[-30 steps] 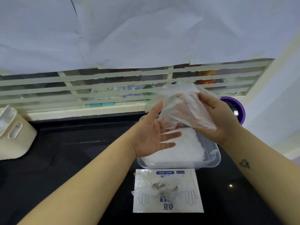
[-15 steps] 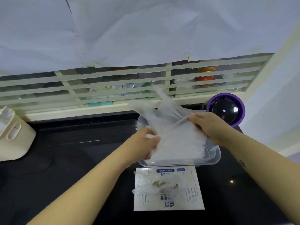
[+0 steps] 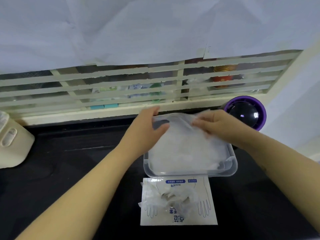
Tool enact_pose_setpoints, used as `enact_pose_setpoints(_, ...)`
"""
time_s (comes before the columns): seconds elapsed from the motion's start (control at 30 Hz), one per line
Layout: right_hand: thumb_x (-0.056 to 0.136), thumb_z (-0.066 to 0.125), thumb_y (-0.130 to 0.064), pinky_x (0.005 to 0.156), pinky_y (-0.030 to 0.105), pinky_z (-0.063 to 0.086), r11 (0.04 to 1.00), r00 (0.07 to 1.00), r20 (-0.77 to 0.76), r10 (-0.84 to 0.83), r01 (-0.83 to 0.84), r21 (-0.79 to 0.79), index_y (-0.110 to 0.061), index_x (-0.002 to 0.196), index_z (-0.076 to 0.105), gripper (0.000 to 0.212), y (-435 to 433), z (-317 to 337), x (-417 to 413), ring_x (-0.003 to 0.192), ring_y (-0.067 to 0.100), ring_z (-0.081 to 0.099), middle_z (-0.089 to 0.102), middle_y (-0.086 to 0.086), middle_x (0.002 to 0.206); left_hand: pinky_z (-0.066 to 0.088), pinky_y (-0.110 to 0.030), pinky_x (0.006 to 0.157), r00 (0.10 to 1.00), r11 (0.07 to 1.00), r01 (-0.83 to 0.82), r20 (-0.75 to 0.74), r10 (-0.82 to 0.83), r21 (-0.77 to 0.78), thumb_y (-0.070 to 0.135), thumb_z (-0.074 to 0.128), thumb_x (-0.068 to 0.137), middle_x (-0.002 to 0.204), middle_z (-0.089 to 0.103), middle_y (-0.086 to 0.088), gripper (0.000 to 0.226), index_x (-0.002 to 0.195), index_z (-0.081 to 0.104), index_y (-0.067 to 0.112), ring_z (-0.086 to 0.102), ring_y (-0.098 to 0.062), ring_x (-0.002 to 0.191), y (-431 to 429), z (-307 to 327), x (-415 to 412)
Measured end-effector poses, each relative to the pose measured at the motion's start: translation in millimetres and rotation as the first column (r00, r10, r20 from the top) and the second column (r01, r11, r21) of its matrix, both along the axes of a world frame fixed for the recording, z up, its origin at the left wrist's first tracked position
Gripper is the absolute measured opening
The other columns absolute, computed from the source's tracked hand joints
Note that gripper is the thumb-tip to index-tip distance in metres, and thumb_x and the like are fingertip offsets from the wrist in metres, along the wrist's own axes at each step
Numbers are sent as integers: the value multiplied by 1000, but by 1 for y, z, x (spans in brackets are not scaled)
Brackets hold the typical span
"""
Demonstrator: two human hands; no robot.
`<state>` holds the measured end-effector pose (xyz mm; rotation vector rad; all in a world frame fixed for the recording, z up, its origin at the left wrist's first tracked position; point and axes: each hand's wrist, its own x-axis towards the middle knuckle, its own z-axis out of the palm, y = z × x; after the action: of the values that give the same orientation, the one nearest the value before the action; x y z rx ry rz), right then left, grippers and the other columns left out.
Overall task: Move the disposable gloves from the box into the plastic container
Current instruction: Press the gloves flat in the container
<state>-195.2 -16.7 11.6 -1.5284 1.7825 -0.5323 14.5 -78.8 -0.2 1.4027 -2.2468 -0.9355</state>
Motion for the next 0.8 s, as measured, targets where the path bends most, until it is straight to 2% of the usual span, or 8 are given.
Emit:
enact_pose_setpoints(0.07,96,51,-27,56,15,51,997,922,380,-80,78,22,-13,93,66,21,2,27,0,59,12,62,67,-5,67,41,-15,87,978,981,-85,-172,115,172,41,56,94,140,44,11,65,151,28,26,46,-6,121,-11,-1,-5)
enact_pose_setpoints(0.13,96,50,-21,58,18,55,989,715,683,-148,95,115,-12,93,66,19,0,43,-2,63,10,64,68,-2,71,46,-23,91,893,910,-101,-367,261,402,45,51,96,134,51,10,55,146,38,25,53,-7,115,-16,-1,-7)
enact_pose_setpoints(0.23,97,47,-22,63,25,55,987,473,867,-158,58,148,-10,85,62,22,-3,53,-6,66,13,62,63,1,70,44,-34,101,681,730,78,-572,458,679,54,47,91,120,64,3,50,127,54,19,60,-14,113,-14,-2,-8)
enact_pose_setpoints(0.33,85,56,-25,68,30,57,970,297,926,-233,135,201,-10,87,61,16,0,59,-7,73,18,67,66,4,77,50,-36,94,635,585,266,-596,491,766,69,44,76,122,67,-3,82,135,51,12,65,-19,110,-14,-6,-4)
enact_pose_setpoints(0.4,78,59,-23,66,29,58,958,262,932,-251,205,200,-10,86,61,16,3,59,-7,71,19,68,67,5,77,56,-34,80,583,464,400,-610,537,791,76,45,73,119,67,-7,95,137,48,7,68,-19,101,-9,-9,-2)
enact_pose_setpoints(0.53,73,59,-20,54,24,56,932,252,917,-310,270,241,-10,65,69,16,9,51,-9,56,15,66,66,4,64,58,-38,84,443,361,600,-672,594,714,65,73,62,127,62,-15,103,142,43,7,67,-24,102,6,-16,-3)
enact_pose_setpoints(0.63,75,60,-22,55,21,55,925,294,892,-343,274,265,-14,55,71,24,15,40,-15,55,13,64,64,2,65,59,-29,71,337,466,591,-726,599,659,26,87,65,112,67,-10,58,117,67,11,69,-19,86,9,-20,-5)
enact_pose_setpoints(0.8,90,59,-21,54,23,56,878,446,770,-457,362,312,-16,50,74,43,28,25,-20,55,15,68,71,4,64,52,-16,56,469,666,248,-689,553,703,3,60,85,80,64,-1,37,120,60,15,54,-4,56,11,-15,5)
